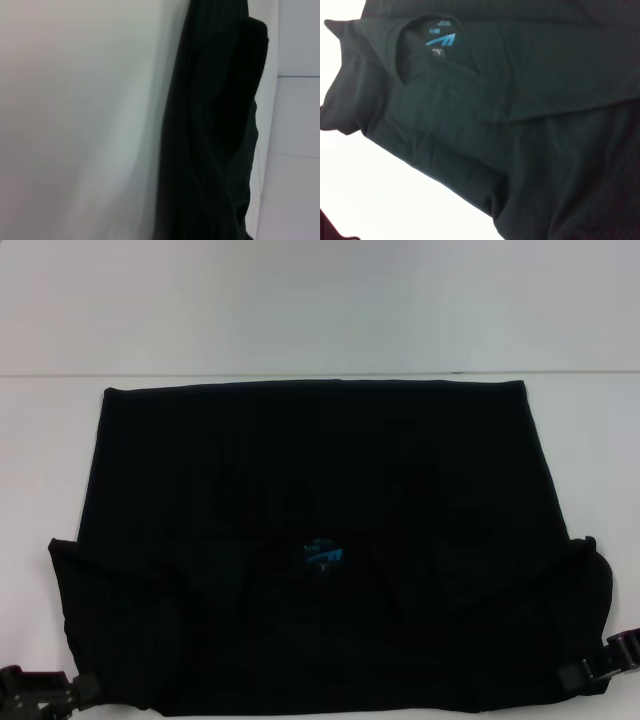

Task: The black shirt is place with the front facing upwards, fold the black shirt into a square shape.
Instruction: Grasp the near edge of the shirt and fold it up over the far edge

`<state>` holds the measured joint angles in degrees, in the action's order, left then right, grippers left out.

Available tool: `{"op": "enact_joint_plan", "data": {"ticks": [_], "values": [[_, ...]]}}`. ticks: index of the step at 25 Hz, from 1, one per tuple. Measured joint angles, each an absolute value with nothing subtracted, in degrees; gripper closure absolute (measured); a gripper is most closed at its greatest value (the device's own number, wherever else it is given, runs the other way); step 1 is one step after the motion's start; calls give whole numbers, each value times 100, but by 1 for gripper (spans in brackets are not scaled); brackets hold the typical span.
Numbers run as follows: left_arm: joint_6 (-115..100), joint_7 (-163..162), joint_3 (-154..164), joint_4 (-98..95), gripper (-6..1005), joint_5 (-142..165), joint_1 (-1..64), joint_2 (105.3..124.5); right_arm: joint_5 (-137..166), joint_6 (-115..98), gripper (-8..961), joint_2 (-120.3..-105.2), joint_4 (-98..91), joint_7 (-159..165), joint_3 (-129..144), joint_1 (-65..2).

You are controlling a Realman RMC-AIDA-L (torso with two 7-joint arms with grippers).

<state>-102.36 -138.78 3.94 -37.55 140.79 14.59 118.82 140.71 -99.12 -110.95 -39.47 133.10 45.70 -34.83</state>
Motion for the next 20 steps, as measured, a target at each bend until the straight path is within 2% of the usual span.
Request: {"op": "enact_joint_plan", "data": {"ticks": [7, 13, 20], "values": [[-10285, -13776, 33, -3756, 925, 13956, 1580, 11832, 14039, -9861, 882, -11090, -3894, 13283, 4414, -3484], [-10129, -13709, -110, -3687, 925, 13269, 1861, 11806, 14006, -9767, 882, -10896, -3219, 13166, 3406, -3705], [-9350, -13322, -115, -3169, 925, 12157, 2323, 11741, 13400, -9150, 882, -10866, -2923, 13214, 2737, -3741]]}}
